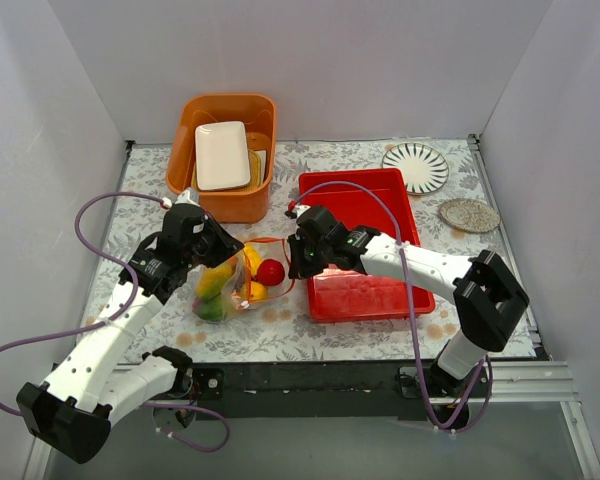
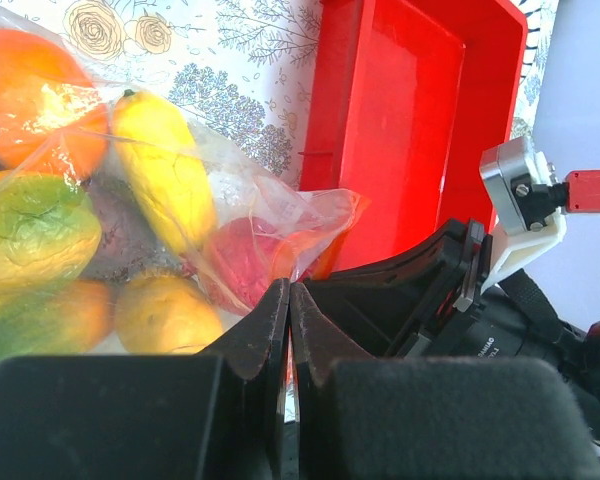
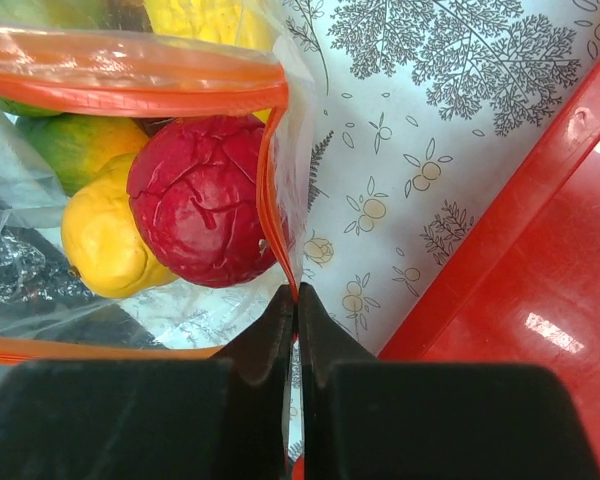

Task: Place the food in the zip-top bag and seal the zipper
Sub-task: Adjust the zipper food storage bag at the center of the board.

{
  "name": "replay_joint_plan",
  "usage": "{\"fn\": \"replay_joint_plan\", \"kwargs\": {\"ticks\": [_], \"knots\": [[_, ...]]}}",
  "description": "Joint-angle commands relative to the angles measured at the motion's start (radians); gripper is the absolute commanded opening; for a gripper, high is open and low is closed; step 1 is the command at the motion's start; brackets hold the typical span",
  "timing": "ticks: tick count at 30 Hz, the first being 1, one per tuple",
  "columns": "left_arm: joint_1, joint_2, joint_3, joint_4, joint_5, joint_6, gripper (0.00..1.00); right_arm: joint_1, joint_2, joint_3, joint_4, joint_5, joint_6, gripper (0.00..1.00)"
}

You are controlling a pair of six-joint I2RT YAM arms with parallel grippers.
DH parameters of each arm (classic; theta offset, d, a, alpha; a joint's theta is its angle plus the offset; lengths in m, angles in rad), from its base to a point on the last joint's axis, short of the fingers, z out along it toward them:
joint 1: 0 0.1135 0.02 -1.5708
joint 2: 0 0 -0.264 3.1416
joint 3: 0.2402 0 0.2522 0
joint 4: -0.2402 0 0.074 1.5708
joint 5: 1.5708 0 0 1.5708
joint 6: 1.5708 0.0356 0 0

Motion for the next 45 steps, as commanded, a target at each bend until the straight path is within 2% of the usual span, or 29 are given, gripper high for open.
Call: {"fn": "replay_joint_plan", "kwargs": {"ticks": [1,6,11,17,20,23,31,39,41,42,44,45], "knots": [[0.001,-0.006,-0.002,-0.007,0.002,0.012,0.00,0.000,-0.029,0.060,0.008,-0.003,-0.024,0.01],[0.001,0.005,0.042,-0.029,-0.024,0.033,0.00,0.004,-0.022,0.193,0.000,-0.064,-0.065,0.01],[0.001,0.024,0.151,-0.090,-0.067,0.056,0.00,0.026,0.020,0.431,-0.031,-0.087,-0.094,0.01],[0.001,-0.081,0.258,-0.168,-0.294,0.033,0.00,0.032,0.108,0.633,-0.091,-0.133,-0.102,0.01],[0.001,-0.075,0.343,-0.268,-0.413,0.009,0.00,0.035,0.138,0.641,-0.094,-0.121,-0.093,0.01],[0.001,-0.072,0.340,-0.320,-0.469,-0.005,0.00,0.035,0.174,0.696,-0.166,-0.124,-0.102,0.01],[0.001,-0.085,0.253,-0.274,-0.378,-0.002,0.00,0.030,0.159,0.605,-0.081,-0.129,-0.090,0.01],[0.001,-0.085,0.153,-0.153,-0.227,0.007,0.00,0.000,0.129,0.390,0.012,-0.094,-0.047,0.01],[0.001,-0.105,0.151,-0.139,-0.230,0.007,0.10,-0.017,0.109,0.358,0.013,-0.083,-0.042,0.01],[0.001,-0.110,0.153,-0.136,-0.233,0.010,0.21,-0.022,0.104,0.349,0.018,-0.086,-0.042,0.01],[0.001,-0.116,0.153,-0.125,-0.217,0.027,0.32,-0.031,0.092,0.338,0.022,-0.086,-0.042,0.01],[0.001,-0.111,0.153,-0.116,-0.208,0.033,0.42,-0.034,0.092,0.338,0.022,-0.087,-0.045,0.01]]}}
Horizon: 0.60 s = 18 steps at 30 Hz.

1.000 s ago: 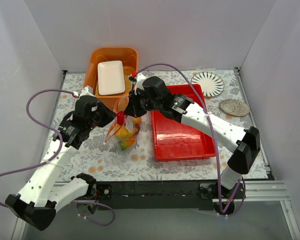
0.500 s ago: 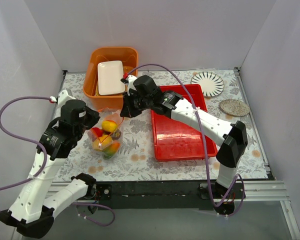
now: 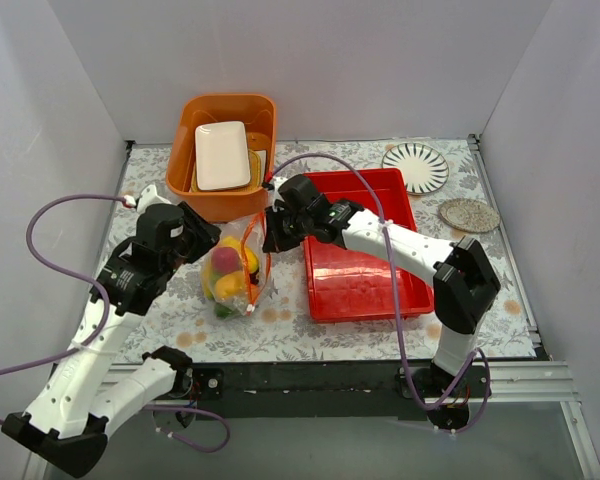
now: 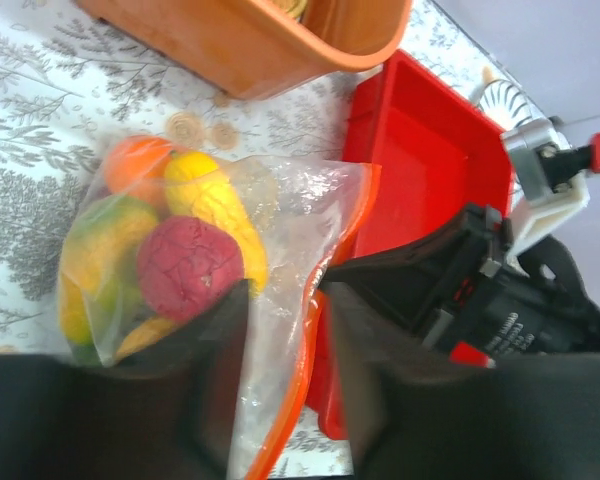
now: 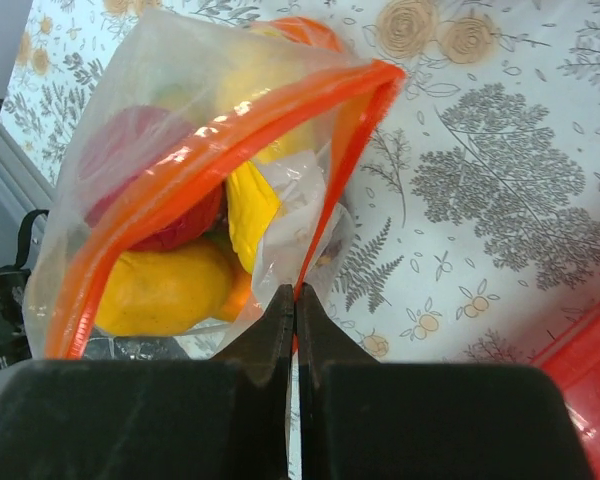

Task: Place the food in the zip-top bag and seal the zipper
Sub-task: Adjust the zipper food storage bag at the center of the board.

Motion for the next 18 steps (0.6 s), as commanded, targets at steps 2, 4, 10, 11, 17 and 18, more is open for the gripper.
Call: {"fn": "replay_joint_plan", "kwargs": {"ticks": [2,4,10,11,17,18], "knots": [[0.001,-0.017,0.007,0.054,0.071,0.036,0.46,-0.015,-0.086,0.002,0.066,0.005,0.004,0.01],[0.001,0.011,0.006,0.053,0.098,0.055,0.49,-0.016,-0.091,0.005,0.067,0.002,0.005,0.01],[0.001,0.045,-0.038,0.071,0.213,0.091,0.51,-0.016,-0.112,0.022,0.075,-0.021,0.005,0.02],[0.001,0.042,-0.049,0.076,0.229,0.090,0.51,-0.016,-0.114,0.025,0.072,-0.021,0.007,0.02],[0.001,0.009,-0.133,0.106,0.295,0.070,0.51,-0.016,-0.134,0.022,0.061,0.005,0.001,0.03],[0.001,0.009,-0.143,0.129,0.322,0.068,0.51,-0.015,-0.134,0.020,0.058,0.012,0.002,0.03]]}}
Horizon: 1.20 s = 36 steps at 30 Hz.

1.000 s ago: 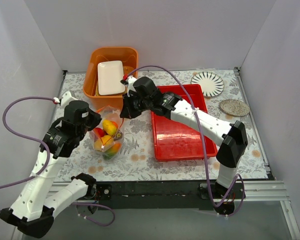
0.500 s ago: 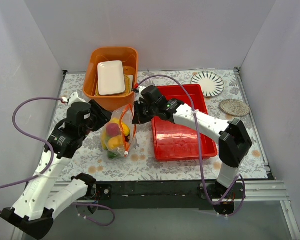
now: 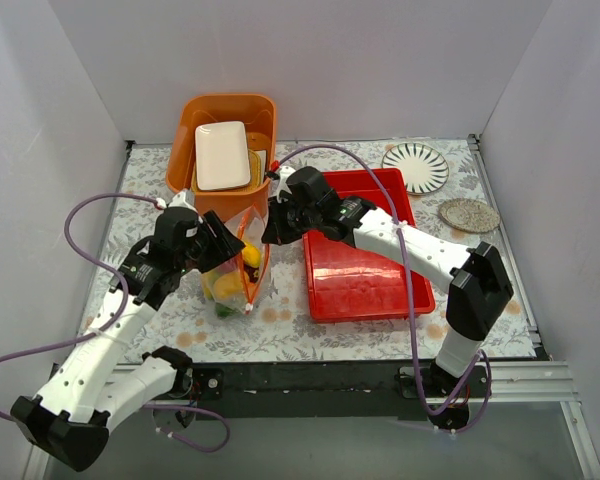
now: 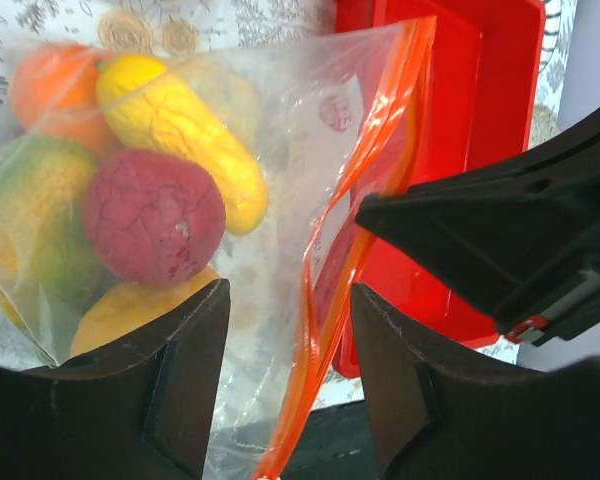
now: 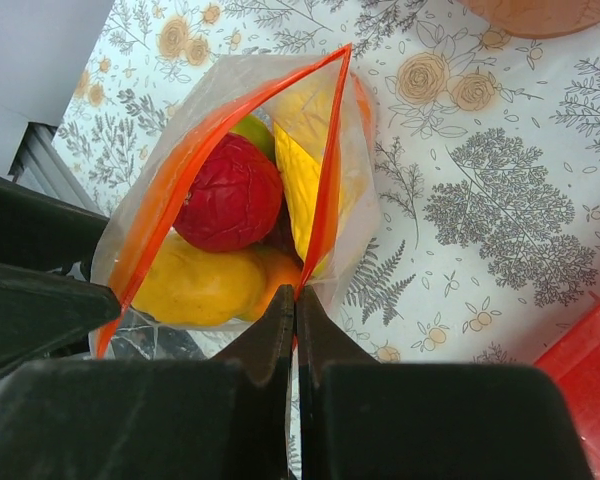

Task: Place the food in the zip-top bag and seal the zipper
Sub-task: Adjust the zipper food storage bag at the center of the board.

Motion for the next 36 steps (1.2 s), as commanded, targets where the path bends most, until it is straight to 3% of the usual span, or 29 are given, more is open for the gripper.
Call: {"fn": "replay_joint_plan", "kwargs": {"ticks": [1,8,18,23,30,36], "knots": [[0.001,-0.027,-0.048,0.064,0.110,-0.003,0.51,0.004,-0.059,0.028,0.011,0.033,-0.002,0.03],[0.001,0.025,-0.108,0.199,0.243,-0.035,0.50,-0.019,-0.086,-0.059,-0.020,0.105,0.021,0.02],[0.001,0.154,-0.187,0.419,0.475,-0.061,0.53,-0.129,-0.167,-0.229,0.041,0.070,0.049,0.03],[-0.009,0.093,-0.194,0.402,0.366,-0.059,0.53,-0.143,-0.158,-0.251,0.048,0.045,0.049,0.03],[-0.009,0.003,-0.143,0.259,0.263,-0.075,0.54,-0.148,-0.138,-0.255,0.057,0.039,0.059,0.03],[-0.009,-0.122,-0.175,0.123,0.145,-0.116,0.53,-0.148,-0.152,-0.174,0.089,-0.059,0.049,0.01]]}}
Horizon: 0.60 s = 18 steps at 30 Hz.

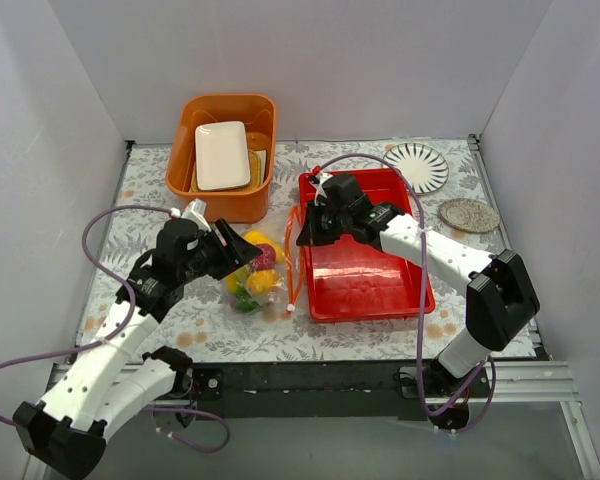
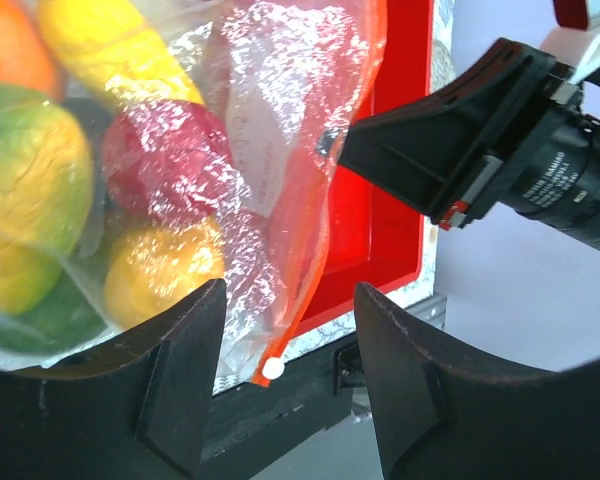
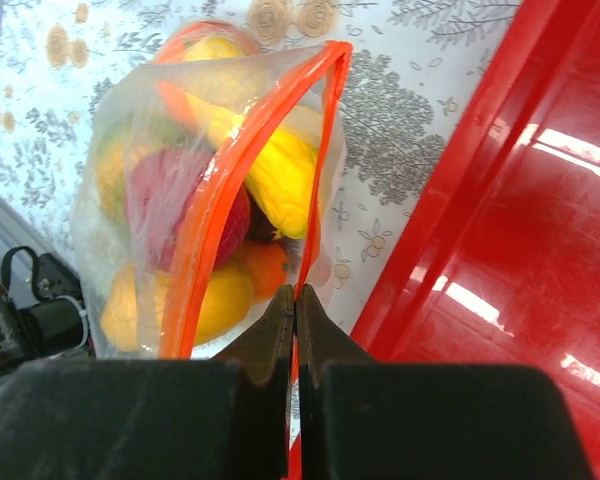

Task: Place the food in the zip-top bag and seal the zipper
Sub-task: Adjust the zipper food storage bag at the center of the board.

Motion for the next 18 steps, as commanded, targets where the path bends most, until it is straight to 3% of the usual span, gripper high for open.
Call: {"fn": "replay_joint_plan", "kwargs": {"ticks": [1,8,18], "knots": [[-0.003,-0.087,0.004,-0.149,-0.195,-0.030,0.54,-0.002,-0.025,0.108,0.074,-0.113,0.000,0.01],[-0.003,-0.081,0.136,-0.365,-0.528,-0.068,0.54,0.016,0.047,0.288,0.054,-0.227,0.015,0.01],[-0.003,-0.221,0.339,-0.536,-0.857,-0.146,0.58,0.079,0.243,0.588,-0.020,-0.271,0.037,0.01]]}}
